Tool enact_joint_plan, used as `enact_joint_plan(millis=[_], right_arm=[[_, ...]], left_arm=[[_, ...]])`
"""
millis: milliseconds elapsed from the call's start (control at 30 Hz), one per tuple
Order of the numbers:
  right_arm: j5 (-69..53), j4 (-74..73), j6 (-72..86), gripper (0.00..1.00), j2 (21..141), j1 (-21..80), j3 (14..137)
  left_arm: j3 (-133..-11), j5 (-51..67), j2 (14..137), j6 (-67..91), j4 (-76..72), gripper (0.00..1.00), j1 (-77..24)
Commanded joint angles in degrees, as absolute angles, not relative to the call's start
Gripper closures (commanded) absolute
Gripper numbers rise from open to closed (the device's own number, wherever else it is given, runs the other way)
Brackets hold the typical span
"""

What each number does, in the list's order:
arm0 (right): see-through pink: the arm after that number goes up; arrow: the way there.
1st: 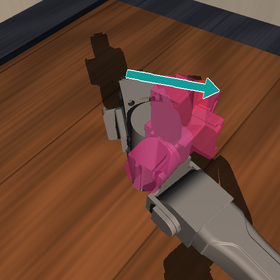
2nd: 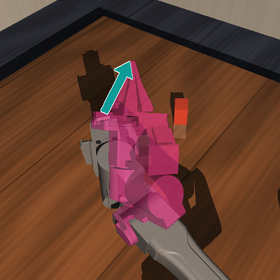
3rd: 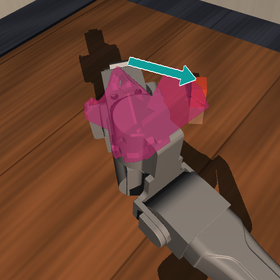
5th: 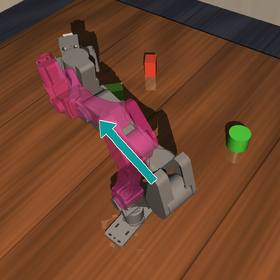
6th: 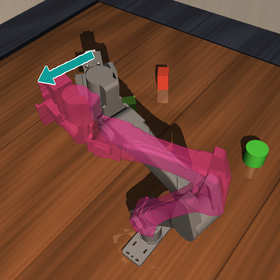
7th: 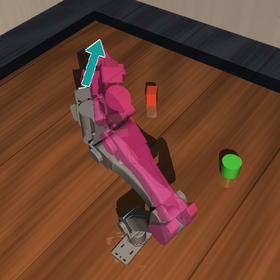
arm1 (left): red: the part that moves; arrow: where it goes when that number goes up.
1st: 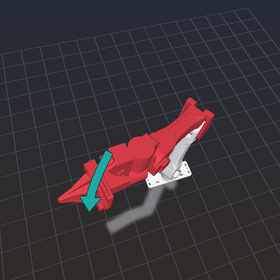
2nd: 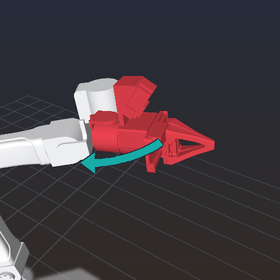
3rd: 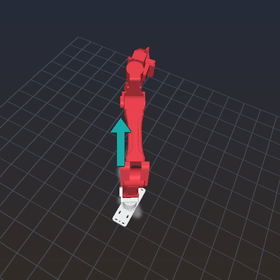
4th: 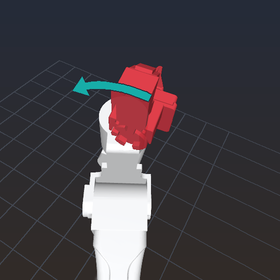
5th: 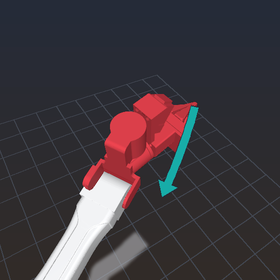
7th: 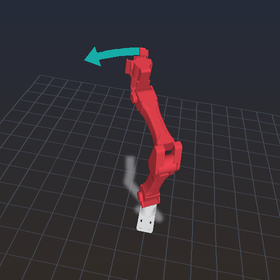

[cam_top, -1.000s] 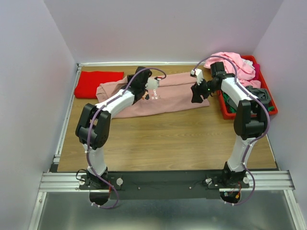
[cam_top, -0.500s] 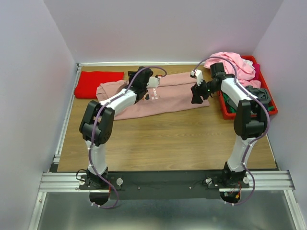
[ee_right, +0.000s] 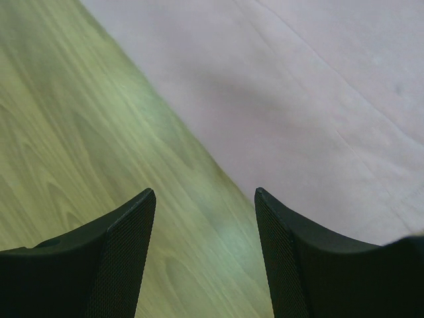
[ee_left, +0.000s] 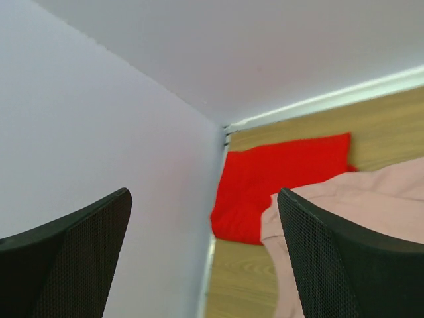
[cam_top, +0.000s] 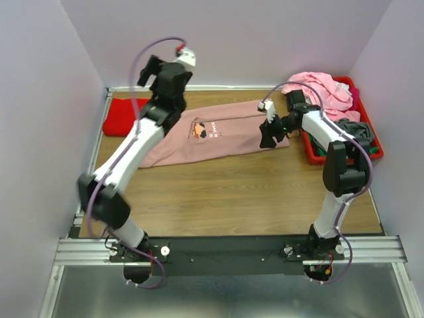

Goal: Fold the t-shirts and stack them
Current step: Fold the tshirt

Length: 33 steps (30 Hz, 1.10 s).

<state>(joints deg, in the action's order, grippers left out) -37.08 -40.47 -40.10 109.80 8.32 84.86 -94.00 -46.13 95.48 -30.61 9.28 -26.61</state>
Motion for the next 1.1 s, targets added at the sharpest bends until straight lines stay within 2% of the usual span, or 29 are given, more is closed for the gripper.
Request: enact_joint_plan(millis=[0,133,200,333,467,533,567,867,1067], right_arm=[[-41.8,-41.7,-39.4,0.32,107.5,13.3,85.9],[-47.9,-41.8,-31.0,0.36,111.1,17.8,93.3],[-49.5,-41.7,-27.3,0.38,113.3,19.4,95.0],[-49.2,-41.3,-15.5,0.41,120.7,23.9,107.0],[-48.2,-36.7,-2.8,0.44,128.3,27.1,115.1],[-46.8,-34.2,1.9,0.53,131.2,27.8,118.5],[-45.5,-33.9,4.3,0.54,134.4,28.1,120.4],[-35.7,-32.3,8.2,0.62,146.7,32.4,135.2],[-34.5,-29.7,10.2,0.62,152.3,33.4,139.9]], left_arm=[[-83.4,-31.6,78.5,-6.3,22.0,0.02,-25.2],[-64.3,-19.8,60.3,-0.8,18.2,0.02,-24.6],[-60.1,-17.8,55.4,-0.2,17.1,0.02,-24.6],[-49.5,-17.7,42.9,-0.4,11.4,0.02,-24.6],[-45.4,-20.1,36.5,-2.0,9.2,0.02,-24.5],[-43.9,-21.4,34.2,-2.5,8.5,0.02,-24.5],[-41.9,-22.1,31.8,-2.5,7.4,0.02,-24.6],[-33.3,-23.8,18.6,-2.0,1.2,0.02,-24.6],[-32.3,-22.4,17.7,-2.6,0.3,0.02,-24.5]])
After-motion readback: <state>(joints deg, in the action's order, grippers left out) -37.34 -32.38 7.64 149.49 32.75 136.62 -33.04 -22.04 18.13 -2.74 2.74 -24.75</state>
